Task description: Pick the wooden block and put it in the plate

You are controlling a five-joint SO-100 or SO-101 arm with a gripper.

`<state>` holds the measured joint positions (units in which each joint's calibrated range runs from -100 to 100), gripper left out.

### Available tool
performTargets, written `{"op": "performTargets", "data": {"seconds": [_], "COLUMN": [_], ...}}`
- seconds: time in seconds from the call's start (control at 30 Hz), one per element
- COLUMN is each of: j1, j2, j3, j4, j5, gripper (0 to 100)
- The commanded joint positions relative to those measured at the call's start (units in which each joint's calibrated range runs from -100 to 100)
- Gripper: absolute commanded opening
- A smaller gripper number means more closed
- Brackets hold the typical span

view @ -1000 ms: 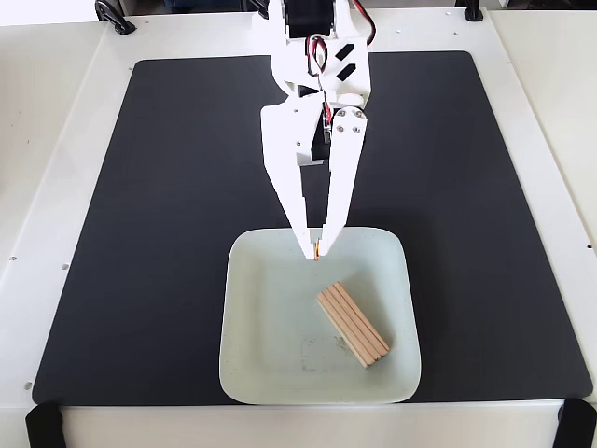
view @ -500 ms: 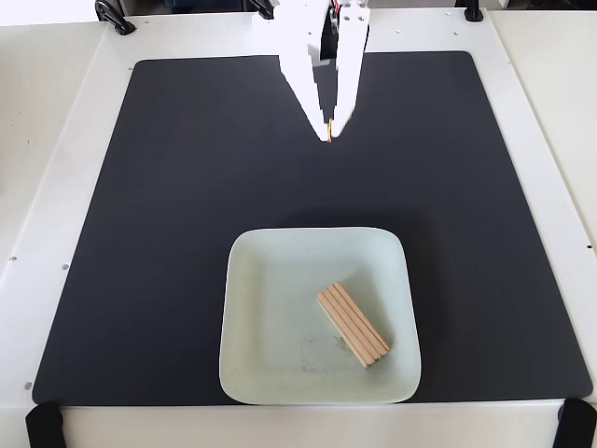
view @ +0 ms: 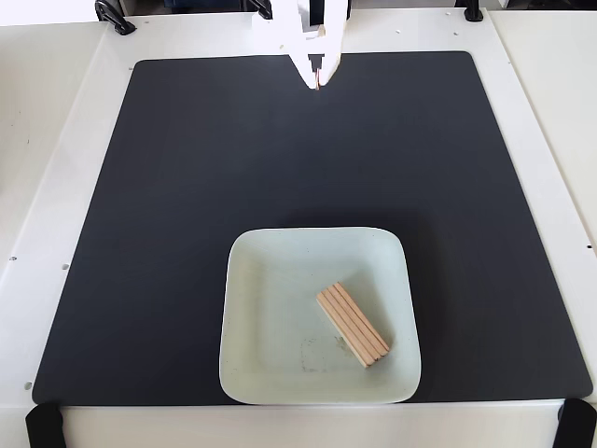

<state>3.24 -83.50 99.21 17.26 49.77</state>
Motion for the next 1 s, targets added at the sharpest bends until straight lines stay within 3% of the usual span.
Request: {"op": "performTargets", "data": {"seconds": [0.0, 0.17, 0.47, 0.63, 0.97], "j1": [0.12, -0.32, 0.57, -0.44, -0.21], "j2": [-7.1, -15.57, -15.06, -15.06, -14.81], "j3": [0.43, 0.25, 0.25, 0.25, 0.25], "j4": [11.33, 33.25, 54.1, 61.26, 61.35], "j5": [-0.01, 0.42, 0.47, 0.21, 0.1], "gripper": [1, 2, 1, 1, 1]}}
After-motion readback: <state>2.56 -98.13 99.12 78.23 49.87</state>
